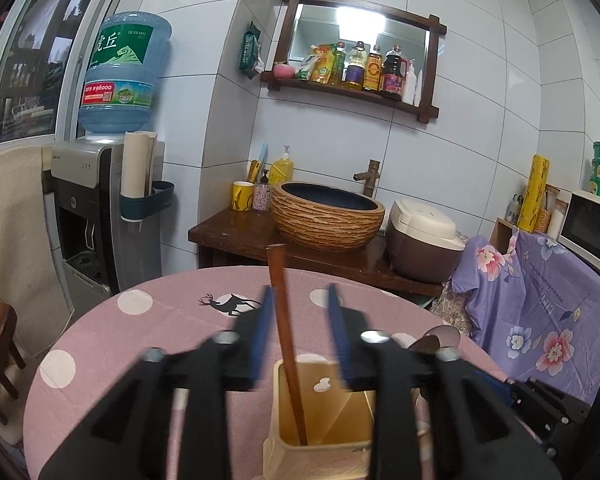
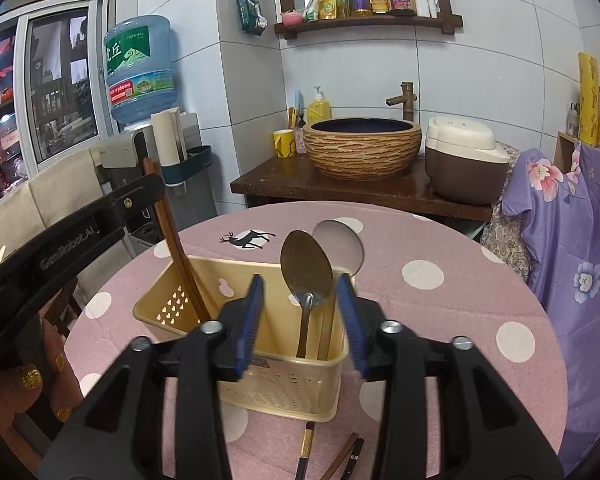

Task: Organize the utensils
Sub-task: 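Open the right tool over the holder while the left tool releases the chopstick into it, then move both tools back toward the remaining chopsticks beside the holder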

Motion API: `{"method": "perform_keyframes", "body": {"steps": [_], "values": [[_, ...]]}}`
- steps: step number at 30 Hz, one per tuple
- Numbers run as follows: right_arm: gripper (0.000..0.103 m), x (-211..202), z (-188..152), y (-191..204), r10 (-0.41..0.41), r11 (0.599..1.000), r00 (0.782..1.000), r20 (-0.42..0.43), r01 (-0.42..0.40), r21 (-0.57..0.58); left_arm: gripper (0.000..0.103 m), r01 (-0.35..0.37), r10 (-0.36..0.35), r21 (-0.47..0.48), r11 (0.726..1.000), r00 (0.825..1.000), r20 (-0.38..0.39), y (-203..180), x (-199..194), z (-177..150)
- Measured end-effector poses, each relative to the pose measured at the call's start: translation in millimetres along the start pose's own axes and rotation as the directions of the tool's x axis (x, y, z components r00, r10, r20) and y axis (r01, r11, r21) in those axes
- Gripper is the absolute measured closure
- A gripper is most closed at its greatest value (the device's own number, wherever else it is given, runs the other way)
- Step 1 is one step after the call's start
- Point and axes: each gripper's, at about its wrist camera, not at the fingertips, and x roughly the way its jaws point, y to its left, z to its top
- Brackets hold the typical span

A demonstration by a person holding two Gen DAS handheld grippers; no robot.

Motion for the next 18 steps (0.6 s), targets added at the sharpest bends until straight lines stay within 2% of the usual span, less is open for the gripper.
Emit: {"method": "perform_keyframes", "body": {"steps": [1, 3, 6, 12, 16, 18], "values": [[0.046, -5, -2, 0, 0.001, 1.0, 1.0, 0.01, -0.001, -0.001, 0.047, 0.001, -0.001, -0.002, 1.0, 1.0, 0.009, 2, -6, 0], [0.046, -17, -6, -2, 0.001, 1.0, 1.0, 0.03, -0.001, -0.003, 0.037, 0.004, -0.004, 0.006, 1.0, 1.0, 0.016, 7, -19, -2], [0.045, -34, -16, -6, -0.013, 1.0, 1.0, 0.017, 0.013, -0.006, 0.027, 0.009, -0.009, 0.028, 1.0, 1.0, -0.025, 14, -35, -9], [0.045, -55, -49, -7, -0.039, 0.999, 0.998, -0.056, 0.038, -0.029, 0.027, 0.014, 0.003, 0.094, 0.995, 0.985, -0.174, 23, -56, -47], [0.045, -59, -77, -8, -0.047, 0.999, 0.991, -0.128, 0.045, -0.015, 0.03, 0.047, -0.02, 0.087, 0.995, 0.958, -0.288, 29, -60, -84], [0.045, -59, -91, -10, -0.05, 0.999, 0.986, -0.157, 0.05, -0.004, 0.037, 0.055, -0.024, 0.083, 0.995, 0.941, -0.337, 30, -60, -100]]}}
